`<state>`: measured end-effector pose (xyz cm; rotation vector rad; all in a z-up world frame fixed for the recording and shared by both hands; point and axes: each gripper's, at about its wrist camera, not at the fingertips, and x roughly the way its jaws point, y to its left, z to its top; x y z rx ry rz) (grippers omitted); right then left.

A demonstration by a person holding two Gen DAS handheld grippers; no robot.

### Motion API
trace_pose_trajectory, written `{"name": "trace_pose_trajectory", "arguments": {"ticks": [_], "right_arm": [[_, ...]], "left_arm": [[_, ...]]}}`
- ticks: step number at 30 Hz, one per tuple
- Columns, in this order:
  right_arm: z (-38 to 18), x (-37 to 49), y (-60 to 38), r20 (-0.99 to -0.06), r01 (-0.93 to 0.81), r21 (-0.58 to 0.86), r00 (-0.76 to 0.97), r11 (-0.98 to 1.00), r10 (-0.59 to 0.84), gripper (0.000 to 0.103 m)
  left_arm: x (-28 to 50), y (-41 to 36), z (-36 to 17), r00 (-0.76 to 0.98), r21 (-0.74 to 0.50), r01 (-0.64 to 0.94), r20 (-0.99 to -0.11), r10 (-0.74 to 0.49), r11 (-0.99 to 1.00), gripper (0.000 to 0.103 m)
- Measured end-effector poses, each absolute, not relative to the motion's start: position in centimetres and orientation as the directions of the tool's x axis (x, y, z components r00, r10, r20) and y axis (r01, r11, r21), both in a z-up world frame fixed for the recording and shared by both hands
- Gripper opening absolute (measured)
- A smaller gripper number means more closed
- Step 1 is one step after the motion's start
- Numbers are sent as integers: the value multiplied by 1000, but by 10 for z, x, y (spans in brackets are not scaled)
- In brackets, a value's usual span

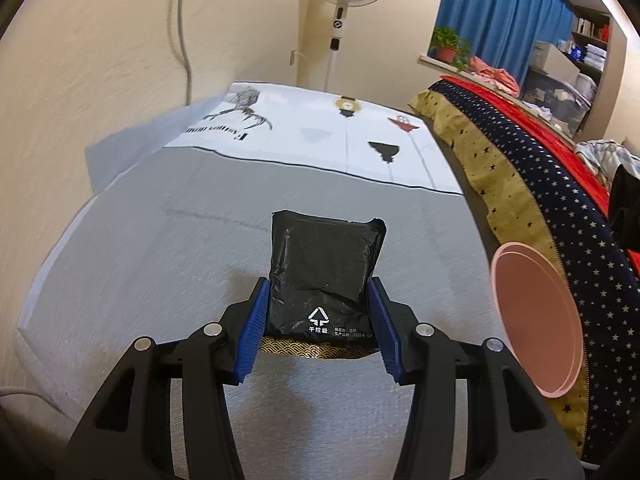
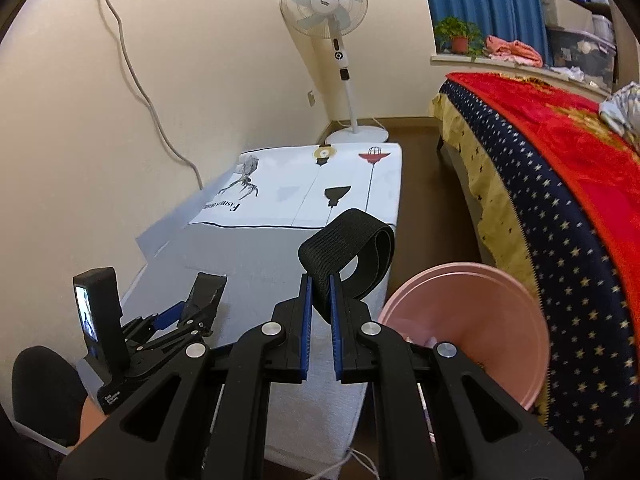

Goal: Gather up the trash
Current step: 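Carry the packet in the left gripper and strap in the right over the bin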

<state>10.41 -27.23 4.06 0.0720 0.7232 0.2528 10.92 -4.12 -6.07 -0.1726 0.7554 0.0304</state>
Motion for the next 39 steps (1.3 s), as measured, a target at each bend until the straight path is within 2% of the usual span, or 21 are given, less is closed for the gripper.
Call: {"name": "trace_pose_trajectory", "arguments": {"ticks": [6,19,39], "right_arm": [[57,100,-284,-641,-213,100,733,972,226,9],[41,108,-321,-623,-105,131,765,986,164,9],[32,109,-344,-629,-34,140,769,990,116,9]], "left_arm": [[110,-49,-53,744,-161,-56,-664,-66,985,49],[113,-72,-47,759,-150,25,-641,-116,988,49],[116,-124,-40,769,-132,149,-608,-199,980,49]]}}
